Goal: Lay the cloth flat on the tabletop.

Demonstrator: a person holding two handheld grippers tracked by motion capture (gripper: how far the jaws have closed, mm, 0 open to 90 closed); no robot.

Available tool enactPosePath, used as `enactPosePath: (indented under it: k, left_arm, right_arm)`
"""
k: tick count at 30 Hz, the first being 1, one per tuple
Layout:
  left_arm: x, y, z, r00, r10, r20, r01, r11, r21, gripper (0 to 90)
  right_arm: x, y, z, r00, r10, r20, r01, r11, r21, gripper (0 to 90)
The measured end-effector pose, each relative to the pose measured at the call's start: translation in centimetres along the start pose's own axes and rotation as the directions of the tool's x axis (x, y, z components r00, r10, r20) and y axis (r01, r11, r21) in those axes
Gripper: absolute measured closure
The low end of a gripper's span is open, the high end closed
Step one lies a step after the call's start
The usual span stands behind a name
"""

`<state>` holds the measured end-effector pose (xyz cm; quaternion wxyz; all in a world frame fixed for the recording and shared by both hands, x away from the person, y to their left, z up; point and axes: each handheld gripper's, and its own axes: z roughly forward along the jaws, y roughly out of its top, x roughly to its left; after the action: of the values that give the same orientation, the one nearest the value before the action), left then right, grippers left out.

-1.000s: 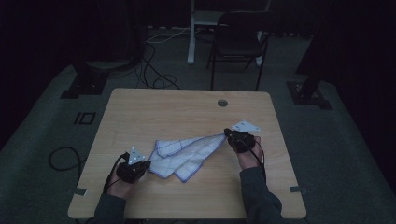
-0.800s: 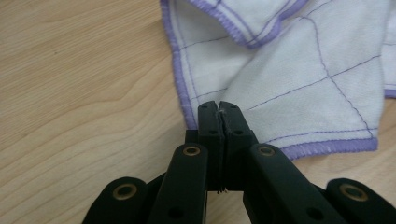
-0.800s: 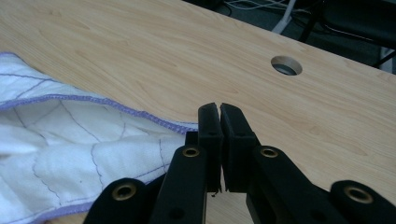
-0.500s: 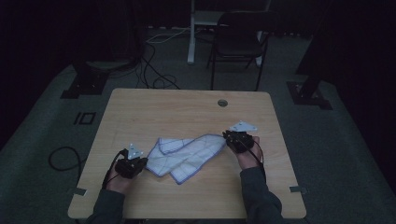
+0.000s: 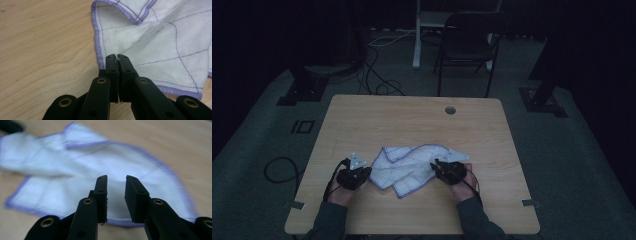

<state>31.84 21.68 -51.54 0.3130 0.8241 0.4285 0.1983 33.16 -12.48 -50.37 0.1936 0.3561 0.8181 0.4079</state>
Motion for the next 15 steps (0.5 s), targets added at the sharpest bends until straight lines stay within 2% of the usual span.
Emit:
enactPosePath:
  k: [4, 7, 11, 13, 15]
  left_arm:
    - [0.0, 0.1, 0.0, 1.0000, -0.008, 0.000, 0.008, 0.9999, -0.006, 88.5]
    - [0.1, 0.2, 0.0, 1.0000, -0.010, -0.002, 0.010, 0.9999, -0.011, 88.7]
    - [0.2, 0.3, -0.1, 0.9999, -0.011, -0.006, 0.011, 0.9998, -0.018, 88.7]
    - [0.3, 0.3, -0.2, 0.9998, -0.013, -0.012, 0.013, 0.9997, -0.023, 89.0]
    - [0.4, 0.3, -0.2, 0.9998, -0.011, -0.015, 0.011, 0.9996, -0.025, 89.3]
  right_arm:
    - [2.5, -0.8, 0.9, 0.9981, -0.022, -0.057, 0.023, 1.000, 0.012, 73.8]
    - [3.9, -1.1, 1.7, 0.9948, -0.054, -0.087, 0.057, 0.998, 0.031, 73.6]
    - [4.9, -1.5, 3.2, 0.9933, -0.094, -0.067, 0.099, 0.992, 0.078, 69.6]
    - [4.9, -1.8, 3.7, 0.9942, -0.092, -0.057, 0.097, 0.990, 0.103, 68.7]
    - [4.8, -1.9, 3.7, 0.9948, -0.083, -0.059, 0.089, 0.991, 0.102, 68.2]
